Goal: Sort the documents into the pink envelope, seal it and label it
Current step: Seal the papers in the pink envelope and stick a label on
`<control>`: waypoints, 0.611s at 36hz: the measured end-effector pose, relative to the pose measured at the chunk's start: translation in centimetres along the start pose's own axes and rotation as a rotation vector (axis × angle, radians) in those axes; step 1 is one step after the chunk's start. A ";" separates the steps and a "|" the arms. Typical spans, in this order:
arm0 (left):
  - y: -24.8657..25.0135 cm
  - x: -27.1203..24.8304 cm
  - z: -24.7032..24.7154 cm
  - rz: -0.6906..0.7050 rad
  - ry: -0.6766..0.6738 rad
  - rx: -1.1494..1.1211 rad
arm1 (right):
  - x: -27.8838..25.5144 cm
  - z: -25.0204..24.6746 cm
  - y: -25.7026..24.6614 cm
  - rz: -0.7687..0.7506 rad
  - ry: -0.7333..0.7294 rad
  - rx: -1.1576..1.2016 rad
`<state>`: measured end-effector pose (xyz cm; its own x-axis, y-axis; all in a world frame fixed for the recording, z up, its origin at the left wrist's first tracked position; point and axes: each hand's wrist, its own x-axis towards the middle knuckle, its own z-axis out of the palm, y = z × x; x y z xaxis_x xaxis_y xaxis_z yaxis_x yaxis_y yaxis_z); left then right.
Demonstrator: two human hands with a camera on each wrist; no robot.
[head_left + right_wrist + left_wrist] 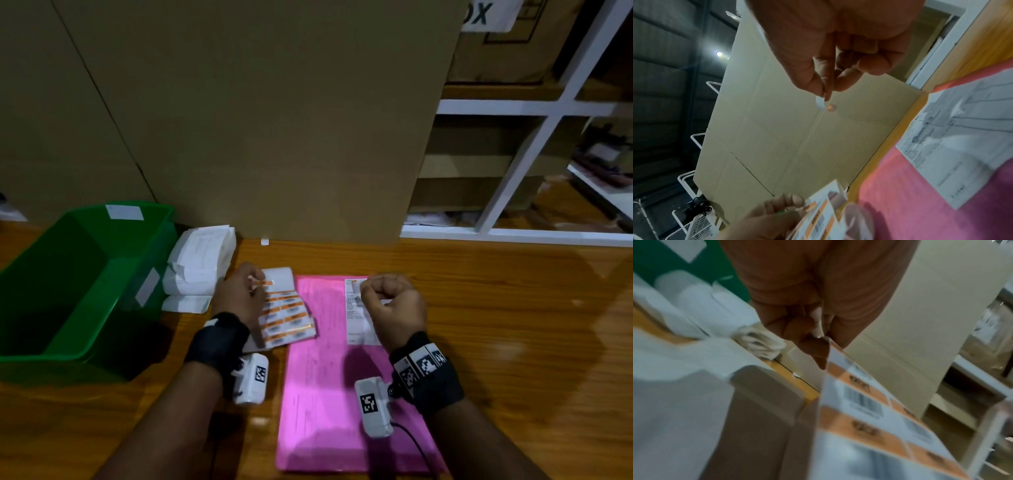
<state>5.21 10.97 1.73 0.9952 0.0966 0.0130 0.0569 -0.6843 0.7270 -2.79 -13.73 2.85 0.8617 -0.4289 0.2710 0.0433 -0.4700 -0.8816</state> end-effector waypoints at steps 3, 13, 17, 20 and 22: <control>-1.3 2.1 -1.4 -0.002 -0.014 0.201 | -0.1 0.2 0.1 -0.005 0.004 0.037; 4.4 -3.6 -2.1 0.266 0.080 0.106 | -0.9 1.5 -0.5 -0.075 0.037 0.023; 6.3 -6.9 1.1 0.166 -0.308 -0.412 | -1.6 2.0 -1.3 -0.328 0.087 -0.035; 6.4 -7.8 2.6 0.076 -0.367 -0.615 | -2.3 1.8 -1.8 -0.423 0.060 -0.076; 6.2 -8.0 3.0 0.011 -0.388 -0.712 | -2.8 1.7 -1.9 -0.430 0.022 -0.132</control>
<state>-2.15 3.78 4.06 0.9596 -0.2539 -0.1216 0.1132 -0.0474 0.9924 -4.40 -10.35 3.15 0.7686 -0.1884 0.6114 0.3290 -0.7031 -0.6304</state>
